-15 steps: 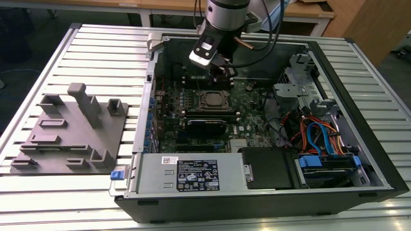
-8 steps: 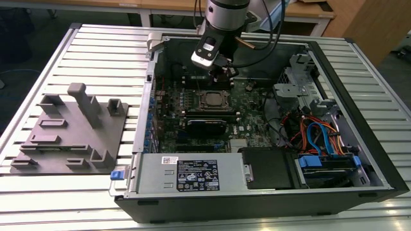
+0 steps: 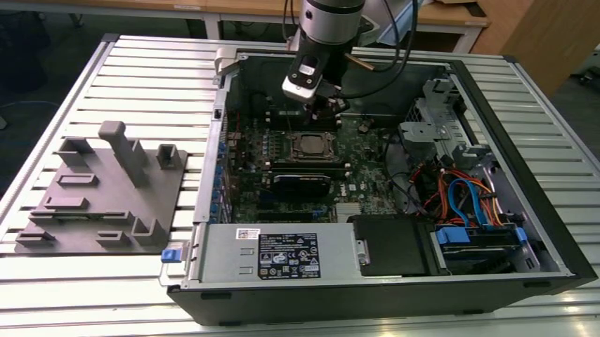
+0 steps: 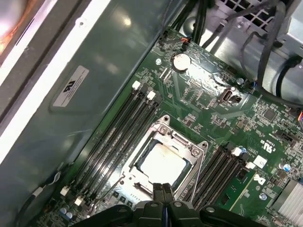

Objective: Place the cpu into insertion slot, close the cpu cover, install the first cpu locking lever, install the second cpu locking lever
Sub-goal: 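Install the first cpu locking lever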

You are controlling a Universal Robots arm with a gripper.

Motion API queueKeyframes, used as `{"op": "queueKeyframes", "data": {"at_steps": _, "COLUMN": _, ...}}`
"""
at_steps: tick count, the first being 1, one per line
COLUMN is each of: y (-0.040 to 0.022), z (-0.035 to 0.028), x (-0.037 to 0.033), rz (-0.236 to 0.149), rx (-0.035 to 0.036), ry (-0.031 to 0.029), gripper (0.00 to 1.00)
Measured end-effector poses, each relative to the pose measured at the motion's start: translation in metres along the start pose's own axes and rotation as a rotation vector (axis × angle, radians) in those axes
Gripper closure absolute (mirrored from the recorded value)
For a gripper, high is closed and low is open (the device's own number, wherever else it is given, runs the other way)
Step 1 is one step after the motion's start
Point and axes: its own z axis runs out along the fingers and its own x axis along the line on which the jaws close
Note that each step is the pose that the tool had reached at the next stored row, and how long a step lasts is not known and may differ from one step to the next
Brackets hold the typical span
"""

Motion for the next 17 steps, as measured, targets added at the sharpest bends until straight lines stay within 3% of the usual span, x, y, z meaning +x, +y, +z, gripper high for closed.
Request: {"op": "queueKeyframes", "data": {"at_steps": 17, "y": -0.0005, "z": 0.0000, "x": -0.0003, "rz": -0.157, "rx": 0.0059, "ry": 0.0010, "gripper": 0.90}}
